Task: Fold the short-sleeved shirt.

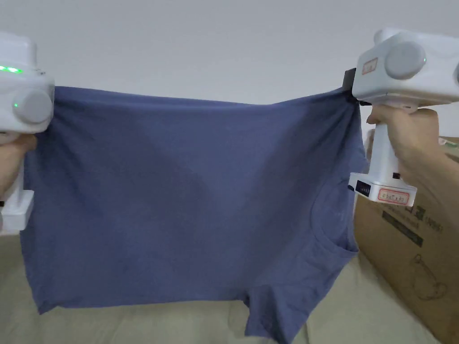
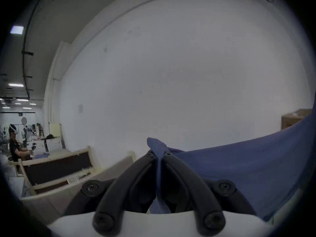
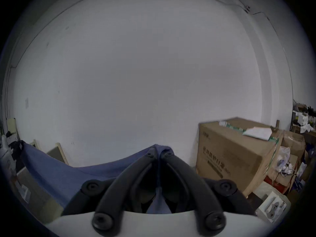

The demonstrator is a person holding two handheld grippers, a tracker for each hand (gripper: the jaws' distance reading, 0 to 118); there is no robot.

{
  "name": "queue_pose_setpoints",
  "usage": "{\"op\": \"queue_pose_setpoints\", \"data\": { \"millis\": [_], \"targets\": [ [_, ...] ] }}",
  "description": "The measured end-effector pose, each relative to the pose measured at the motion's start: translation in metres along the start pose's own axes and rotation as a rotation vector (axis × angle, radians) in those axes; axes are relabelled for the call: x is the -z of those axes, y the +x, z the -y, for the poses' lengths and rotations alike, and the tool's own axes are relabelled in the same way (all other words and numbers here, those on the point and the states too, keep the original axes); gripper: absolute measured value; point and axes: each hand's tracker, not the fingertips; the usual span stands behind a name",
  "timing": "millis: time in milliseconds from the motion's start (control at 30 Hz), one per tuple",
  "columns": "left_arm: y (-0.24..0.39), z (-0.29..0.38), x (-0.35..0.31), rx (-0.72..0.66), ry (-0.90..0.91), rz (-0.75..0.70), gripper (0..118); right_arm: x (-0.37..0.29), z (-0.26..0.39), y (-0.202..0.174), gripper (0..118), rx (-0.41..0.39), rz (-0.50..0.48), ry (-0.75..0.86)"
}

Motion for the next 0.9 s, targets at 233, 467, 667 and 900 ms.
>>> {"op": "queue_pose_setpoints", "data": {
  "millis": [233, 467, 667, 900],
  "targets": [
    [0.048, 0.189, 0.032, 0.122, -0.343, 0.099, 2, 0.071, 0.174, 0.028, 2, -0.067, 0.021, -0.325],
    [0.074, 0.341, 0.040, 0.187, -0.689, 0.167, 2, 0.101, 0.341, 0.061, 2, 0.038, 0.071, -0.629],
    [0.063, 0.364, -0.020, 0.165, -0.740, 0.151, 2, 0.072, 0.404, 0.069, 2, 0.010, 0.060, -0.735],
    [0.015, 0.351, -0.110, 0.126, -0.733, 0.177, 2, -0.016, 0.405, 0.076, 2, 0.006, 0.013, -0.730]
  ]
}}
